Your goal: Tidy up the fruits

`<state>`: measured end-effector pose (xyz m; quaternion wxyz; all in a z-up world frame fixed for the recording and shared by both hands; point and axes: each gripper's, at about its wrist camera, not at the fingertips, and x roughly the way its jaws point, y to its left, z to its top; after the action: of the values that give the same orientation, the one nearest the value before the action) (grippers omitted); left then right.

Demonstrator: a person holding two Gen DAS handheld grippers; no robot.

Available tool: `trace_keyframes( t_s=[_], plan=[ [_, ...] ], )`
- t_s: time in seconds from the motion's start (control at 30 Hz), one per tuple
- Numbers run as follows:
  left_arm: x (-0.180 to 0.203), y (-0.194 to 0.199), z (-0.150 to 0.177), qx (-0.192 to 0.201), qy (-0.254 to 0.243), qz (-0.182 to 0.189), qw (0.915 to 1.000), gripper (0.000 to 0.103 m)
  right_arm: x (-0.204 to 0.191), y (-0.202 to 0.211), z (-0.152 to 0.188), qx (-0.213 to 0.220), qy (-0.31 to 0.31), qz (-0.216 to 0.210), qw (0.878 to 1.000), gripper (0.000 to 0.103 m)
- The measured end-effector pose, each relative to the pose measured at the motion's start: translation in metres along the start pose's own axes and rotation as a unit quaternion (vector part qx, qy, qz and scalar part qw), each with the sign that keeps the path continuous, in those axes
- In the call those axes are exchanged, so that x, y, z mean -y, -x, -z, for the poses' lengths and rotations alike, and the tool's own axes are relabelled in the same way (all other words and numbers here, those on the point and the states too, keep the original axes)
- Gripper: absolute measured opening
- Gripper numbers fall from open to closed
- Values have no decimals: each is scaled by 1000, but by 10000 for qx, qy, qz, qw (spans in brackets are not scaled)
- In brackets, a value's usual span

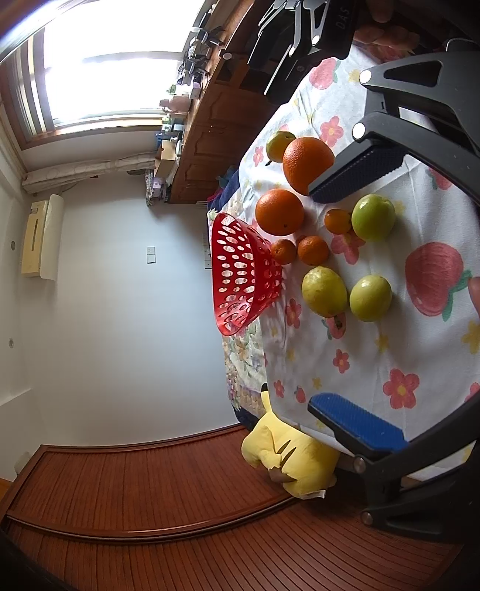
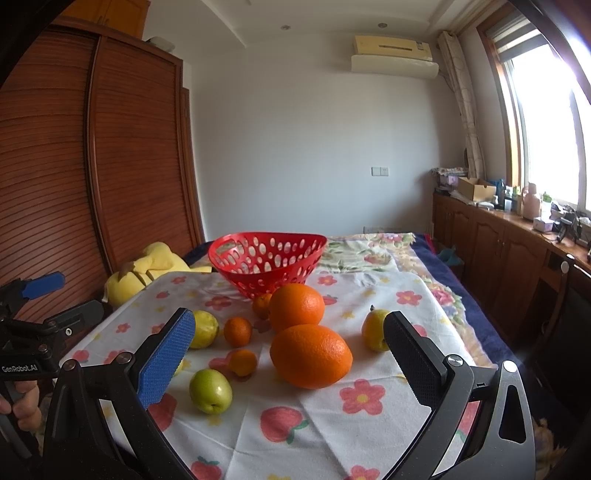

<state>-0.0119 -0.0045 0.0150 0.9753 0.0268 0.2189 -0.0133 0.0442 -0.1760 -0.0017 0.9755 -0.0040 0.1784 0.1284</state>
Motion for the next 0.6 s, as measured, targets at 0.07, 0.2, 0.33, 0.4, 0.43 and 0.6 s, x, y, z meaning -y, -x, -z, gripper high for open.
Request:
trace_keyframes(
  t_s=[0.07, 0.2, 0.33, 0.4, 0.43, 0.6],
  plan=[
    [-1, -4, 3, -44, -7, -2, 10000, 103, -1, -1, -1, -30, -6, -5, 10000, 103],
    [-3, -14, 13, -169, 7, 0, 9999, 103, -1, -5, 1, -117, -17, -33, 9999, 103],
    [-7, -24, 23, -322, 32, 21, 9995, 103, -1, -14, 9, -262, 17, -86, 9996, 103],
    [-10, -28, 28, -345, 64, 81, 9994, 103, -2, -20, 13, -334, 41, -131, 9993, 103],
    [-10, -30, 31, -360, 67, 91, 9993, 103, -3, -22, 15, -372, 51, -163, 9992, 103],
    [-15, -44, 45, -568, 115, 186, 9981, 103, -10, -36, 24, -564, 101, -416, 9975, 103]
  ],
)
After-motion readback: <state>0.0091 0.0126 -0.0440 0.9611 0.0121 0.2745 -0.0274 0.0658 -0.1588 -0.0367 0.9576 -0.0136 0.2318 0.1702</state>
